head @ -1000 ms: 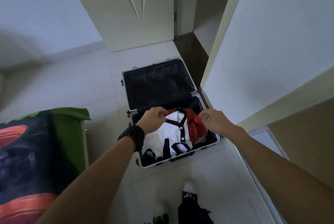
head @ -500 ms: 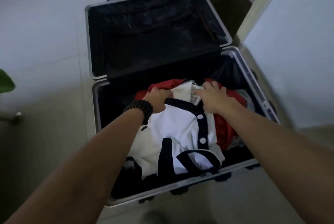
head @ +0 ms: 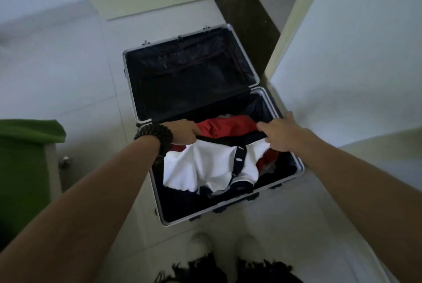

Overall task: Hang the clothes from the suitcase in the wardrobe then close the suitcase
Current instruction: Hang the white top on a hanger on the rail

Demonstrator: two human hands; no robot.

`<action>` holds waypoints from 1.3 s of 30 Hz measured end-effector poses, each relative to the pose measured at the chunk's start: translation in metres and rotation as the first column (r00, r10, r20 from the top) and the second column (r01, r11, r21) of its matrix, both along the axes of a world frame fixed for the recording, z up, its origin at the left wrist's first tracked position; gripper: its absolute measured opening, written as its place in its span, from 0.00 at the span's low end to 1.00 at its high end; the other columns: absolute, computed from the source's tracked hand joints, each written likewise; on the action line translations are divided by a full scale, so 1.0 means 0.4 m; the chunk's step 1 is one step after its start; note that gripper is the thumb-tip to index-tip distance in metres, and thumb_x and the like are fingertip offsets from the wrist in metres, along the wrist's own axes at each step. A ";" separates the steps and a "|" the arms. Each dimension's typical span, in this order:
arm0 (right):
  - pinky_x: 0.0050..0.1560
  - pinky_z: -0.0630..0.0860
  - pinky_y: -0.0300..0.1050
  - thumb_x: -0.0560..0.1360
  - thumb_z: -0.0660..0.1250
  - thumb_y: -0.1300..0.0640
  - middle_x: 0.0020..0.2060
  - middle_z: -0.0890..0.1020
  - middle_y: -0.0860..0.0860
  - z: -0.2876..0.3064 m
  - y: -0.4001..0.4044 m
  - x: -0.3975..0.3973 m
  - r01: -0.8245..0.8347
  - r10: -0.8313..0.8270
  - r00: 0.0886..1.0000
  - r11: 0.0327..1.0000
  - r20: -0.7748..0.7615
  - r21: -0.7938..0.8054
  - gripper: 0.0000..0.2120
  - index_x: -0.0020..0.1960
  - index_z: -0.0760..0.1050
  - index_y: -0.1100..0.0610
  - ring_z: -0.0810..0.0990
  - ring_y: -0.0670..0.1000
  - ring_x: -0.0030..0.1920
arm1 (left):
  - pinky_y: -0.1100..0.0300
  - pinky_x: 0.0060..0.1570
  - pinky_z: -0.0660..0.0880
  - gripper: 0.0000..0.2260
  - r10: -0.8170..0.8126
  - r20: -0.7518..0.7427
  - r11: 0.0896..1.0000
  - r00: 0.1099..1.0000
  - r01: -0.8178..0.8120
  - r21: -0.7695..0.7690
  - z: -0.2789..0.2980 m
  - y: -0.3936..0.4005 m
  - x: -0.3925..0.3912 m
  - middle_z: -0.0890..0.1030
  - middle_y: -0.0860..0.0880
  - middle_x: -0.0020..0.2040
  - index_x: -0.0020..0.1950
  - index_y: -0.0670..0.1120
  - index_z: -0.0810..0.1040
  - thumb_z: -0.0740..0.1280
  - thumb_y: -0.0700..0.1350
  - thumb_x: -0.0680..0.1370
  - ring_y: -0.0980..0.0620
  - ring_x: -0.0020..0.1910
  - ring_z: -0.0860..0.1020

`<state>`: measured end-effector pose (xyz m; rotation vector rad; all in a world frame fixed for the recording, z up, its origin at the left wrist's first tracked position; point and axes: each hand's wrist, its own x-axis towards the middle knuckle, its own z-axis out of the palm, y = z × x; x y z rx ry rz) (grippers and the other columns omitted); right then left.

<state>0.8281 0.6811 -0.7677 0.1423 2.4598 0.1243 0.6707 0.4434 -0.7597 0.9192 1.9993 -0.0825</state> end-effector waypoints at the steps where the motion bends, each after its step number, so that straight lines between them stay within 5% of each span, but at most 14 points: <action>1: 0.62 0.60 0.59 0.78 0.59 0.54 0.46 0.79 0.50 0.072 0.008 0.008 -0.019 0.018 0.999 0.999 0.032 0.048 0.14 0.63 0.68 0.49 0.77 0.54 0.53 | 0.60 0.54 0.72 0.19 0.034 0.033 0.999 0.999 -0.035 0.038 0.065 0.011 0.005 0.78 0.55 0.53 0.59 0.49 0.80 0.59 0.37 0.72 0.53 0.51 0.77; 4: 0.62 0.60 0.59 0.77 0.57 0.55 0.39 0.73 0.48 0.357 0.032 0.068 -0.013 0.004 0.996 0.994 0.085 0.111 0.07 0.52 0.73 0.50 0.75 0.52 0.49 | 0.62 0.47 0.72 0.14 -0.014 0.077 1.000 0.997 0.013 0.009 0.354 0.045 0.041 0.77 0.52 0.52 0.53 0.50 0.78 0.60 0.37 0.72 0.52 0.50 0.76; 7: 0.66 0.56 0.62 0.74 0.58 0.58 0.34 0.72 0.46 0.709 0.075 0.122 0.097 -0.099 0.995 0.967 -0.007 0.237 0.08 0.46 0.75 0.49 0.74 0.51 0.44 | 0.53 0.64 0.69 0.22 -0.211 -0.075 0.975 0.975 0.205 -0.080 0.696 0.107 0.064 0.74 0.49 0.67 0.68 0.50 0.72 0.60 0.43 0.74 0.47 0.65 0.71; 12: 0.65 0.60 0.58 0.72 0.59 0.59 0.36 0.69 0.47 1.158 0.101 0.227 0.315 -0.275 0.944 0.917 -0.182 0.245 0.12 0.52 0.75 0.49 0.74 0.52 0.46 | 0.47 0.60 0.70 0.14 -0.381 -0.368 0.912 0.848 0.409 -0.002 1.149 0.212 0.110 0.81 0.49 0.53 0.54 0.49 0.78 0.55 0.51 0.80 0.48 0.50 0.77; 15: 0.45 0.74 0.46 0.69 0.60 0.64 0.42 0.76 0.53 1.392 0.090 0.347 0.506 -0.466 0.800 0.862 -0.377 0.009 0.11 0.48 0.77 0.56 0.79 0.56 0.43 | 0.49 0.60 0.72 0.28 -0.301 -0.416 0.910 0.858 0.389 0.144 1.400 0.243 0.176 0.80 0.45 0.59 0.55 0.45 0.79 0.47 0.63 0.81 0.46 0.53 0.77; 18: 0.39 0.78 0.46 0.69 0.61 0.65 0.38 0.76 0.53 1.581 0.073 0.456 0.595 -0.524 0.674 0.803 -0.521 -0.037 0.07 0.40 0.76 0.57 0.81 0.57 0.42 | 0.50 0.53 0.76 0.32 -0.273 -0.531 0.876 0.803 0.435 0.208 1.588 0.261 0.229 0.80 0.42 0.44 0.42 0.41 0.77 0.46 0.64 0.80 0.48 0.38 0.75; 21: 0.31 0.72 0.42 0.71 0.61 0.64 0.33 0.72 0.50 1.747 0.050 0.565 0.676 -0.559 0.605 0.737 -0.567 -0.005 0.05 0.40 0.75 0.59 0.77 0.54 0.34 | 0.52 0.50 0.77 0.22 -0.328 -0.666 0.845 0.670 0.523 0.110 1.736 0.284 0.289 0.79 0.45 0.45 0.41 0.43 0.73 0.54 0.59 0.81 0.46 0.40 0.75; 24: 0.27 0.66 0.40 0.71 0.61 0.65 0.31 0.69 0.51 1.905 0.018 0.698 0.722 -0.579 0.545 0.692 -0.607 -0.011 0.12 0.31 0.65 0.55 0.72 0.51 0.29 | 0.55 0.48 0.76 0.21 -0.406 -0.740 0.793 0.536 0.609 0.006 1.888 0.311 0.388 0.78 0.48 0.54 0.61 0.46 0.76 0.62 0.60 0.78 0.47 0.49 0.78; 27: 0.26 0.69 0.42 0.69 0.61 0.65 0.28 0.71 0.52 2.010 -0.009 0.832 0.773 -0.583 0.500 0.634 -0.640 0.026 0.12 0.28 0.65 0.57 0.72 0.52 0.26 | 0.57 0.43 0.75 0.27 -0.377 -0.812 0.705 0.446 0.707 0.061 1.993 0.346 0.509 0.78 0.49 0.54 0.74 0.55 0.64 0.64 0.54 0.75 0.47 0.50 0.79; 32: 0.44 0.73 0.46 0.71 0.61 0.54 0.31 0.73 0.49 2.125 -0.064 1.100 0.849 -0.558 0.452 0.507 -0.696 0.146 0.09 0.34 0.72 0.56 0.76 0.54 0.36 | 0.59 0.41 0.75 0.37 -0.311 -0.861 0.564 0.403 0.807 0.174 2.121 0.397 0.735 0.74 0.52 0.38 0.76 0.63 0.50 0.58 0.44 0.69 0.48 0.37 0.77; 35: 0.56 0.65 0.48 0.73 0.61 0.48 0.42 0.79 0.48 2.151 -0.091 1.278 0.875 -0.488 0.414 0.445 -0.769 0.189 0.12 0.48 0.79 0.54 0.78 0.53 0.48 | 0.48 0.56 0.74 0.37 -0.352 -0.866 0.508 0.355 0.850 0.143 2.158 0.441 0.854 0.75 0.51 0.58 0.74 0.67 0.52 0.58 0.43 0.69 0.45 0.55 0.76; 37: 0.50 0.62 0.45 0.73 0.60 0.48 0.50 0.80 0.48 2.154 -0.102 1.388 0.873 -0.454 0.402 0.452 -0.795 0.183 0.15 0.53 0.79 0.54 0.77 0.52 0.53 | 0.38 0.65 0.65 0.33 -0.381 -0.867 0.498 0.322 0.861 0.101 2.176 0.474 0.932 0.63 0.51 0.72 0.74 0.65 0.59 0.58 0.42 0.71 0.40 0.72 0.61; 39: 0.49 0.65 0.44 0.72 0.59 0.47 0.46 0.81 0.47 2.171 -0.108 1.481 0.872 -0.466 0.395 0.461 -0.792 0.164 0.14 0.48 0.79 0.52 0.79 0.51 0.50 | 0.31 0.69 0.56 0.30 -0.417 -0.851 0.479 0.319 0.873 0.092 2.198 0.502 1.016 0.55 0.50 0.77 0.74 0.60 0.63 0.58 0.41 0.73 0.36 0.77 0.45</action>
